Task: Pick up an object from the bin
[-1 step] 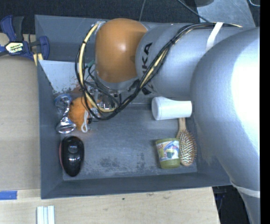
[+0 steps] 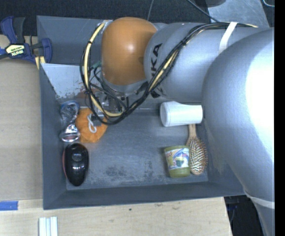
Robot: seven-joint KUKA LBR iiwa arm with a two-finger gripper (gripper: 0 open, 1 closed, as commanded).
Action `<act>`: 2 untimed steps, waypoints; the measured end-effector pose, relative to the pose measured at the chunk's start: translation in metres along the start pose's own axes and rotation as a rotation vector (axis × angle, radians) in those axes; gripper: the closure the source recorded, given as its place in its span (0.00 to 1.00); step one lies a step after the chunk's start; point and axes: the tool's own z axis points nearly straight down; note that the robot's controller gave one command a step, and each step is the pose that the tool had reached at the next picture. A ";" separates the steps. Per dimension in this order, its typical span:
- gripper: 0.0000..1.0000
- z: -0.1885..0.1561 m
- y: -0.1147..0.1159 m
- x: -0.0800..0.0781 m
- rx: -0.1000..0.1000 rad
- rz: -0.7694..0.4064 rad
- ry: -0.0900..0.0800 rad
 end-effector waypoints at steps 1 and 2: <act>1.00 -0.040 -0.045 0.011 0.001 -0.594 -0.004; 1.00 0.045 -0.013 0.011 -0.002 -0.512 -0.008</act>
Offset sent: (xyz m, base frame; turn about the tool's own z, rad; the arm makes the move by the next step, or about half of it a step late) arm -0.0123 -0.0434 0.0381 -0.5968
